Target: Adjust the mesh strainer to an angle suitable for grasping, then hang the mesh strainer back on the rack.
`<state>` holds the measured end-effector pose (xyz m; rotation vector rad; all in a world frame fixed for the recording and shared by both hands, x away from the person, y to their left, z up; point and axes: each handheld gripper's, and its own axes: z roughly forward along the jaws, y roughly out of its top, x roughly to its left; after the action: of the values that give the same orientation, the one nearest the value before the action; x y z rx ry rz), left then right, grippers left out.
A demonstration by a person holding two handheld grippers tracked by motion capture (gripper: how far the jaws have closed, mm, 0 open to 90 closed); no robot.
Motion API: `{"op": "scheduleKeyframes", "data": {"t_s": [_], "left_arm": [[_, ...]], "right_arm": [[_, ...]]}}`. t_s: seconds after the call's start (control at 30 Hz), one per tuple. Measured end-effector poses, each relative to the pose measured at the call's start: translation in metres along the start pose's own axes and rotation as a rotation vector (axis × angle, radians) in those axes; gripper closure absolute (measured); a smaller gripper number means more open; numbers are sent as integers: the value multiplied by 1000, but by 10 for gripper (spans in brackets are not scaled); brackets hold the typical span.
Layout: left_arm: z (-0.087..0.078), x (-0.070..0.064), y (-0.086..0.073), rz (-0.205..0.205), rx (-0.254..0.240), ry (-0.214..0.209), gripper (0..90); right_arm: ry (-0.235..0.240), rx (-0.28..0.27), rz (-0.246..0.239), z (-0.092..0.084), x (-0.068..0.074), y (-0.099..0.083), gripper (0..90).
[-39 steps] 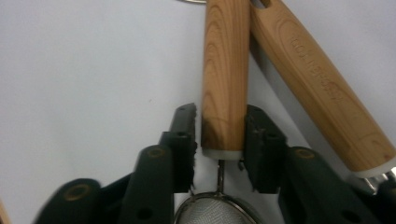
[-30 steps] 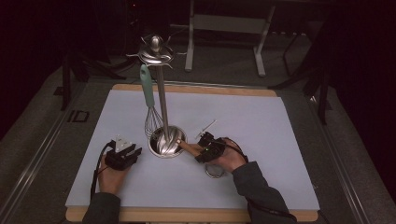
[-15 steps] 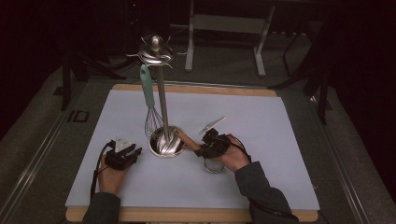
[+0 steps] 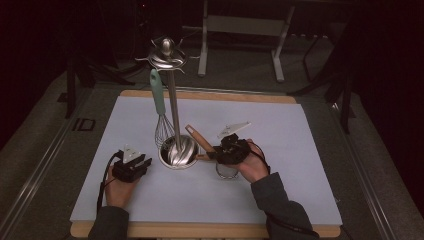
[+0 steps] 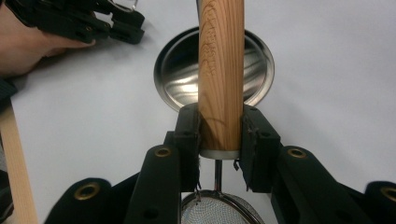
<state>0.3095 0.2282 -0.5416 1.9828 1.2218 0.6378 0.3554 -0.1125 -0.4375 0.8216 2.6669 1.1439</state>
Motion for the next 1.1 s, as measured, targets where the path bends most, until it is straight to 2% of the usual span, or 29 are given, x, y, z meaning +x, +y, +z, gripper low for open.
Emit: {"op": "scheduleKeyframes", "data": {"t_s": [0.13, 0.57, 0.9, 1.1], "left_arm": [[0, 0, 0, 1, 1, 1, 665], [0, 0, 0, 0, 0, -1, 665], [0, 0, 0, 2, 3, 0, 665], [0, 0, 0, 0, -1, 0, 665]], "right_arm": [[-2, -15, -1, -2, 1, 1, 710], [-11, -111, -1, -17, 4, 7, 710], [-19, -155, -5, -23, 8, 10, 710], [-11, -168, -23, -27, 9, 12, 710]]}}
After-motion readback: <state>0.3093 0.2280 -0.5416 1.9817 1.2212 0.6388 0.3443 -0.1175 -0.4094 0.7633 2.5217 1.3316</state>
